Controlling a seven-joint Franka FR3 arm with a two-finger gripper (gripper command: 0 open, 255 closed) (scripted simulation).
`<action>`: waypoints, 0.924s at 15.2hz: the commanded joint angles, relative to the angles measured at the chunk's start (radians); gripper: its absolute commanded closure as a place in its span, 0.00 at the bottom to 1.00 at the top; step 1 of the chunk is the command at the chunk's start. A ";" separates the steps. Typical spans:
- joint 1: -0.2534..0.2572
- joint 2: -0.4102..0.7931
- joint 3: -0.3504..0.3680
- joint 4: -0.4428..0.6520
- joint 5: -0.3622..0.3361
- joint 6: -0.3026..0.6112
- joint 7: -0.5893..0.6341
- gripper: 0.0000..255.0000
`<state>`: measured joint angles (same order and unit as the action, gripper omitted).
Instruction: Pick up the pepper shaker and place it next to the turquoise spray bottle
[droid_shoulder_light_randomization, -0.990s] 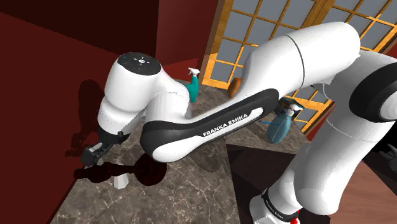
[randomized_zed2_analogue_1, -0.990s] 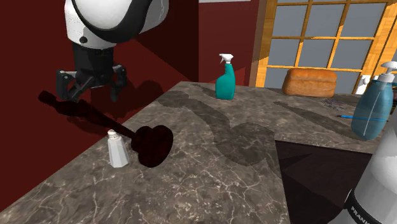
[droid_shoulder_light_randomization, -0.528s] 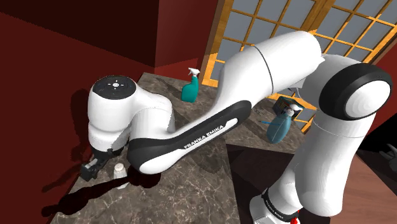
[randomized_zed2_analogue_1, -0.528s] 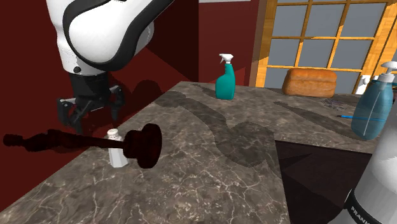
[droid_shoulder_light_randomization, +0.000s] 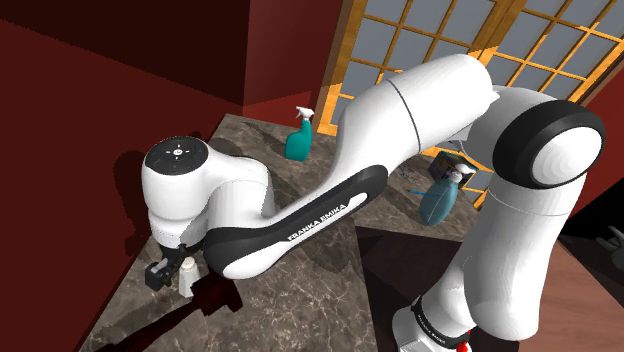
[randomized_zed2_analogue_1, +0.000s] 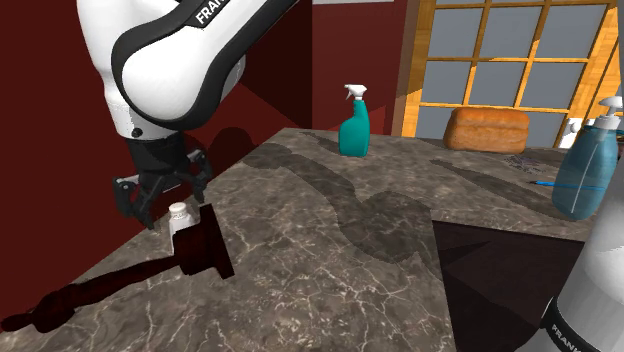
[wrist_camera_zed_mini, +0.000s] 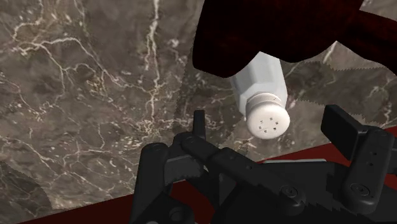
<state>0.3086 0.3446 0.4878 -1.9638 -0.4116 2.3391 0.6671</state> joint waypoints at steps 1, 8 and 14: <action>0.000 0.000 0.000 0.000 0.000 0.000 0.000 0.00; 0.000 0.000 0.000 0.000 0.000 -0.001 0.000 1.00; -0.005 -0.016 0.007 0.007 0.015 -0.020 -0.012 1.00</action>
<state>0.3050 0.3336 0.4919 -1.9614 -0.4022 2.3276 0.6594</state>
